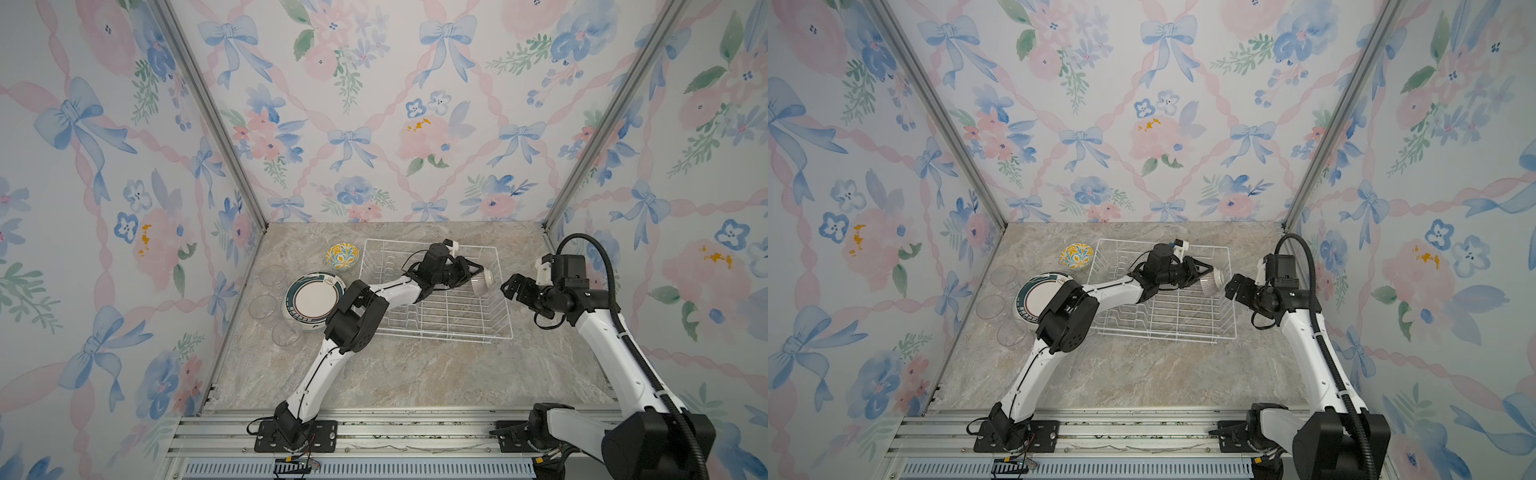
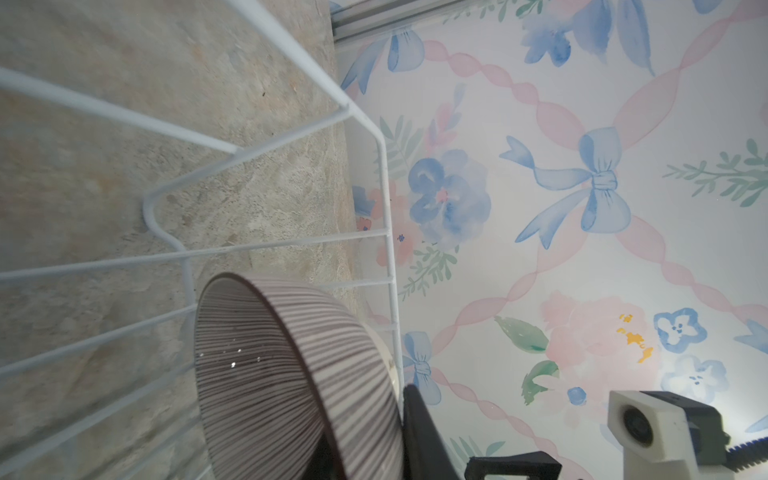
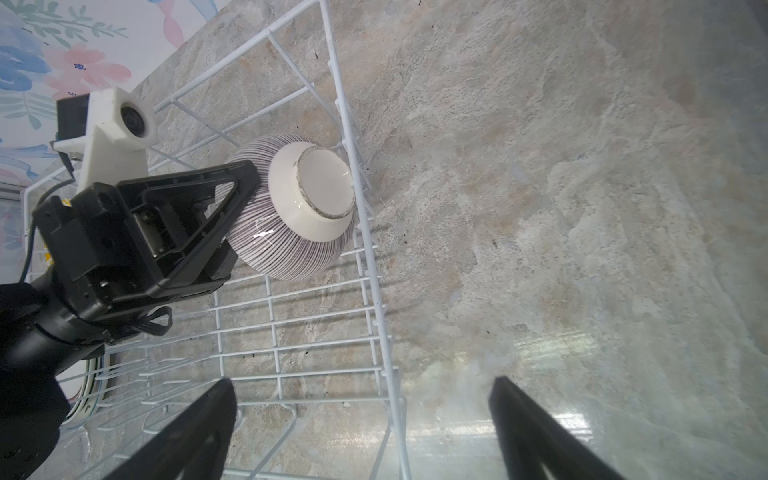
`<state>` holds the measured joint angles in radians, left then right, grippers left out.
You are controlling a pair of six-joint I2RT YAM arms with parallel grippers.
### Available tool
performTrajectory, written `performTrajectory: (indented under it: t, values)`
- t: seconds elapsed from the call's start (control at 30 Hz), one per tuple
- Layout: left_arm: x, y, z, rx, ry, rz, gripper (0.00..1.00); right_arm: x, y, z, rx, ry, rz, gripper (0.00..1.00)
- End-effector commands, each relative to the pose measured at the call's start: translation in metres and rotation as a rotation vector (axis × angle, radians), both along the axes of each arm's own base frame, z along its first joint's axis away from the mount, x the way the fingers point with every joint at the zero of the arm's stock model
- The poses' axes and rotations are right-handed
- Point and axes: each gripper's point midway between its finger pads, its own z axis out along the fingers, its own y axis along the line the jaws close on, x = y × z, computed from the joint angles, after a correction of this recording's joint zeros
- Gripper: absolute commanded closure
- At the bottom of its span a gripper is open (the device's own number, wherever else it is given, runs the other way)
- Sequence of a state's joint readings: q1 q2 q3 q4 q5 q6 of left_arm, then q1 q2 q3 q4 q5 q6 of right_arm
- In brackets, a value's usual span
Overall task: Unload the mixed dishes from the dish rack
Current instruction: 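Grasp the striped bowl with the left gripper and lift it from the rack, then carry the striped bowl with the left gripper over the yellow-blue bowl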
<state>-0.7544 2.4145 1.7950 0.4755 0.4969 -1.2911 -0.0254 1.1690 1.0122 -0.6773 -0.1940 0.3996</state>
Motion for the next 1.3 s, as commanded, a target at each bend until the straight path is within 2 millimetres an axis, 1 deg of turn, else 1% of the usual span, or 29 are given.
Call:
performTrajectory:
  t: [0.0,0.03,0.1,0.27,0.5,0.73,0.87,0.97,1.07,1.1,1.27]
  values:
    - [0.0,0.001,-0.023,0.054,0.008,-0.001,0.88,-0.005,-0.004,0.0,-0.017,0.007,-0.009,0.03]
    - [0.0,0.001,-0.023,0.054,0.007,-0.002,0.91,-0.005,-0.004,-0.001,-0.017,0.008,-0.009,0.03]
    - [0.001,0.001,-0.022,0.055,0.0,-0.001,0.93,-0.004,-0.004,-0.001,-0.018,0.008,-0.009,0.03]
    - [0.002,0.003,-0.007,0.051,-0.048,0.003,1.0,-0.004,-0.005,0.0,-0.018,0.008,-0.011,0.03]
    - [-0.001,0.006,0.014,0.075,-0.101,-0.011,1.0,-0.006,-0.002,0.003,0.0,-0.005,-0.016,0.03]
    - [-0.002,0.022,0.035,0.182,-0.182,0.01,1.0,-0.005,0.002,0.003,0.026,-0.018,-0.009,0.03]
    - [-0.004,0.031,0.047,0.226,-0.214,0.011,1.0,-0.006,0.004,0.007,0.029,-0.031,-0.003,0.03]
    - [-0.005,0.042,0.062,0.258,-0.257,0.027,1.0,-0.009,0.004,0.01,0.029,-0.043,-0.003,0.03]
    - [-0.006,0.056,0.084,0.277,-0.311,0.054,1.0,-0.013,0.004,0.013,0.028,-0.052,-0.004,0.03]
    - [-0.006,0.062,0.091,0.278,-0.325,0.064,1.0,-0.014,0.004,0.013,0.028,-0.055,-0.006,0.03]
    - [-0.009,0.092,0.117,0.274,-0.35,0.109,1.0,-0.017,0.003,0.014,0.027,-0.059,-0.011,0.03]
